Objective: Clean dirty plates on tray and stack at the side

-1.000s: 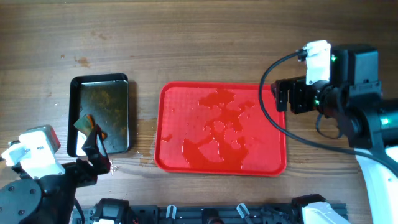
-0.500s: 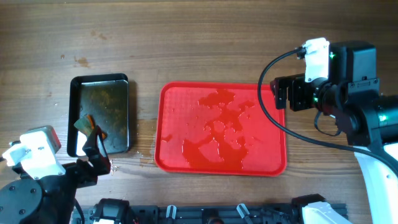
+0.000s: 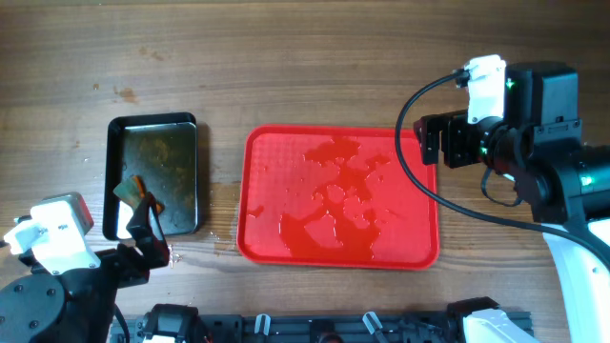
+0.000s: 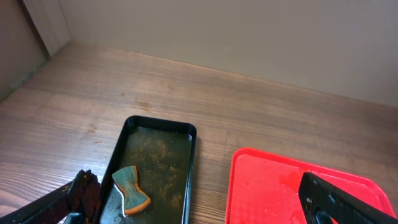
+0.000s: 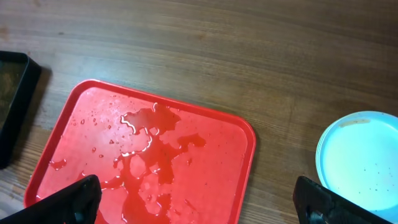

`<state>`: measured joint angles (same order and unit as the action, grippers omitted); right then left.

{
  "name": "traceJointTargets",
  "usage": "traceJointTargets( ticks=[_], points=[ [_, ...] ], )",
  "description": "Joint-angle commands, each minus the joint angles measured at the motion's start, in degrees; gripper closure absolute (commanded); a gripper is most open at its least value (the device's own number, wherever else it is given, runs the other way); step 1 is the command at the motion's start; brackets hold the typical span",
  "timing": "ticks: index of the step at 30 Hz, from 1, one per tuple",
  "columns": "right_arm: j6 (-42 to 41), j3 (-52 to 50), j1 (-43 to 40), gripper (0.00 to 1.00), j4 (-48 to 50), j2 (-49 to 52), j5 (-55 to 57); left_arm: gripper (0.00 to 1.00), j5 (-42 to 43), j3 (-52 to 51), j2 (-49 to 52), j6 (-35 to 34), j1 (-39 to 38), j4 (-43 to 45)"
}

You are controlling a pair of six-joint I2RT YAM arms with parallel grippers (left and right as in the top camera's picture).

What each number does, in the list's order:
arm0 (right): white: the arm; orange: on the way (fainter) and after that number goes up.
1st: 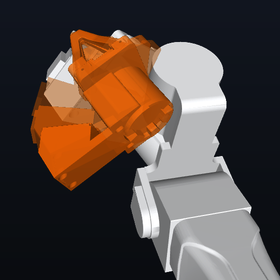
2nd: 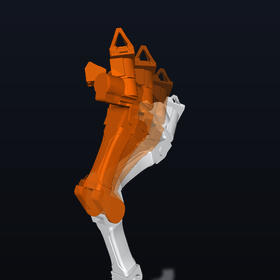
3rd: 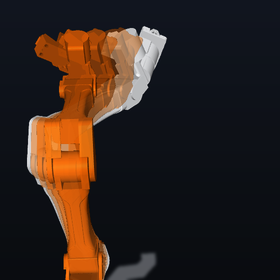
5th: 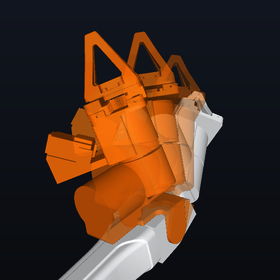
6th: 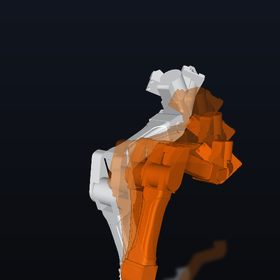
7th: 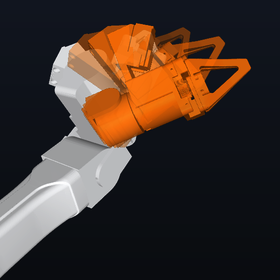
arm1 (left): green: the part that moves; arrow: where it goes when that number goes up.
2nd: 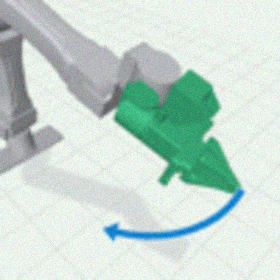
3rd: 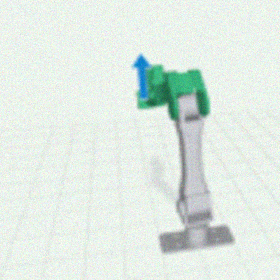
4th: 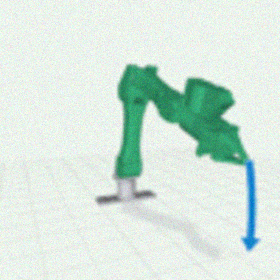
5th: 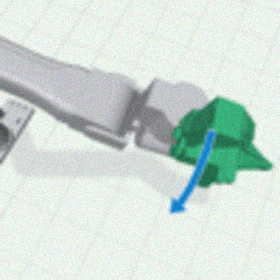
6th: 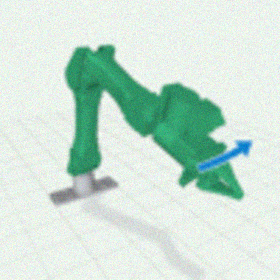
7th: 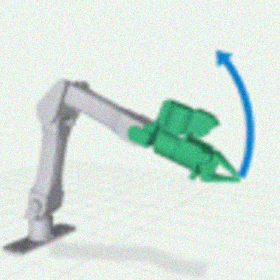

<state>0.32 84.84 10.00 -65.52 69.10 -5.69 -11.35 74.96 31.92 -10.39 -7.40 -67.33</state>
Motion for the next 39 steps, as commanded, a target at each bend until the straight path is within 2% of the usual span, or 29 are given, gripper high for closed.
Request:
traceJointTargets(
  ticks=[1,8,17,23,27,32,39],
  points=[
    [-1.99,0.66,0.33,0.00,0.24,-0.87,-3.39,0.00,-0.94,0.22,-0.48,-0.52,-0.22,-0.04],
    [-6.47,0.66,0.33,0.00,-1.31,-0.85,-6.91,0.00,-0.94,0.22,-0.48,-0.52,-0.22,-0.04],
    [-1.79,0.66,0.33,0.00,8.22,-0.87,-3.76,0.00,-0.94,0.22,-0.48,-0.52,-0.22,-0.04],
    [-1.77,0.66,0.28,0.00,8.96,-2.49,-3.21,0.00,-0.94,0.22,-0.48,-0.52,-0.22,-0.07],
    [-1.77,0.66,0.26,0.00,12.11,-10.34,1.75,0.00,-0.94,0.22,-0.48,-0.52,-0.22,-0.04],
    [-1.81,0.48,0.20,0.00,15.08,-24.74,8.39,0.00,-0.94,0.22,-0.48,-0.52,-0.22,-0.07],
    [-1.81,-3.91,-1.66,0.00,15.23,-42.91,10.86,0.00,-0.96,0.22,-0.48,-0.52,-0.22,-0.04]
  ],
)
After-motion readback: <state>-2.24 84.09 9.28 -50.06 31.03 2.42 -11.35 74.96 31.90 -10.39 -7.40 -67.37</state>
